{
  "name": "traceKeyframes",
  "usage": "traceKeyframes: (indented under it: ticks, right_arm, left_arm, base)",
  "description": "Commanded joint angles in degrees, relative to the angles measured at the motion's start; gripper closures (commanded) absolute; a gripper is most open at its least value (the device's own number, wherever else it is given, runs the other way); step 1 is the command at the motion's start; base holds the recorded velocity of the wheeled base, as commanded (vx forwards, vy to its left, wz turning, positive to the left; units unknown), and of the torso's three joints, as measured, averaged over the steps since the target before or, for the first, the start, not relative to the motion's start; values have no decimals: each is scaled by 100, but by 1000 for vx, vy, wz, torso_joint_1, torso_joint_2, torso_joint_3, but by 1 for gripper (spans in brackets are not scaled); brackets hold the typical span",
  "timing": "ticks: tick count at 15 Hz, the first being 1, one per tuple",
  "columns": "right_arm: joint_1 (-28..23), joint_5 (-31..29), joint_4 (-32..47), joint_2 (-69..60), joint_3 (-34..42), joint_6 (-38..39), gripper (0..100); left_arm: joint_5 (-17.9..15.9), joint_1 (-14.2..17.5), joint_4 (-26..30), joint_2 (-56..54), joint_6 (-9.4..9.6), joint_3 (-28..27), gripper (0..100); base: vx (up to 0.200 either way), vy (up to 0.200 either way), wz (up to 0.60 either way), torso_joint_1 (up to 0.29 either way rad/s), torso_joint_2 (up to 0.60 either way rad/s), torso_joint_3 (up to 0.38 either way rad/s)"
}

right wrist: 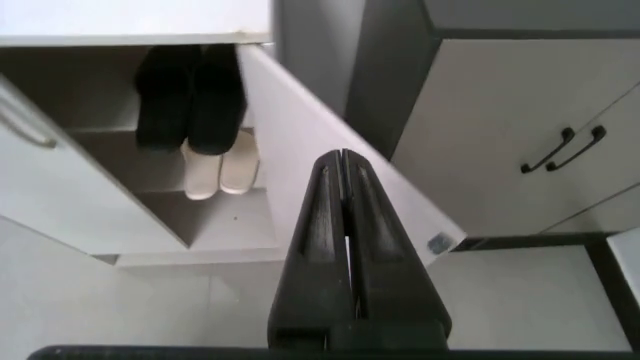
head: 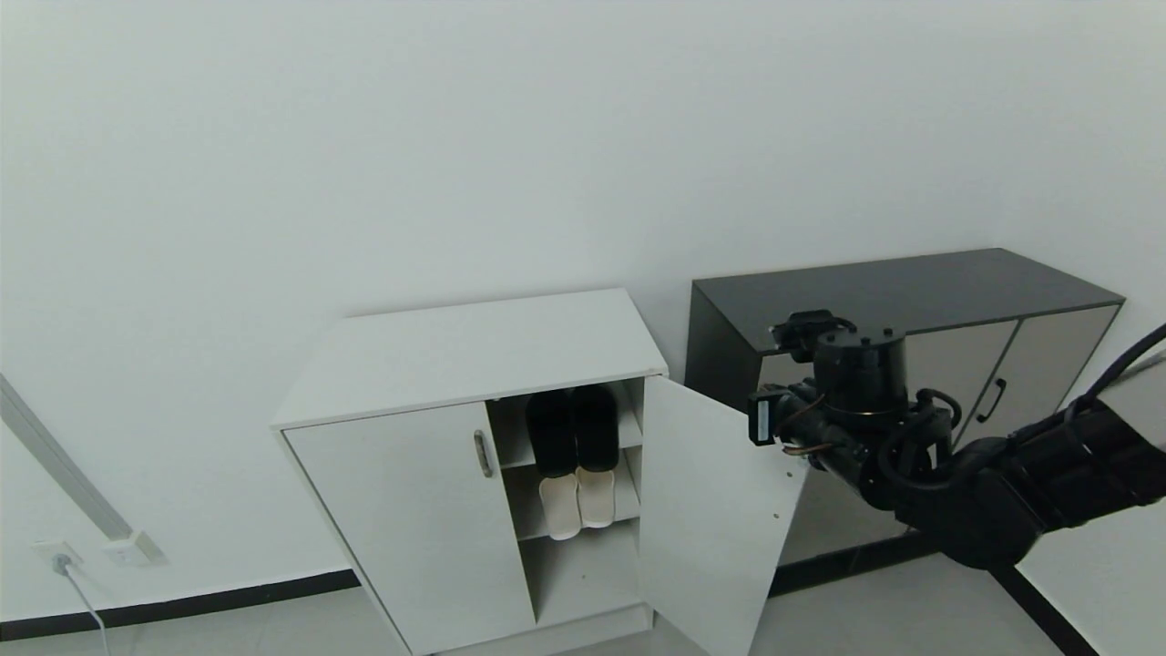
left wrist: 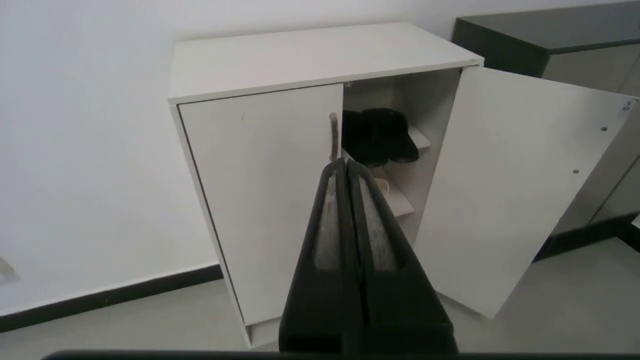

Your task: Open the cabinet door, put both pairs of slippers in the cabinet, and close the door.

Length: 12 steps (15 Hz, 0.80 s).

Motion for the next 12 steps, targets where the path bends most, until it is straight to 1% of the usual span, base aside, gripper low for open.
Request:
traceKeyframes:
  ticks: [1, 2, 3, 8, 12]
  right_arm:
    - [-135, 21, 4, 156, -73, 4, 100]
    - [-407, 65, -14, 569, -293, 13, 100]
    - [-478, 127, -14, 710, -328, 30, 100]
    - [-741, 180, -31, 1290, -574, 74, 100]
    - [-785, 180, -58, 1501, -636, 74, 100]
  left_arm:
    - [1, 2, -1, -1, -1, 0, 100]
    - [1, 2, -1, -1, -1, 0, 100]
    - [1, 2, -1, -1, -9, 0, 100]
    - [1, 2, -1, -1, -9, 0, 100]
    - [1, 2, -1, -1, -9, 0, 100]
  base:
    - [0, 0, 0, 0, 0, 0]
    - [0, 0, 0, 0, 0, 0]
    - [0, 0, 0, 0, 0, 0]
    - [0, 0, 0, 0, 0, 0]
    - [0, 0, 0, 0, 0, 0]
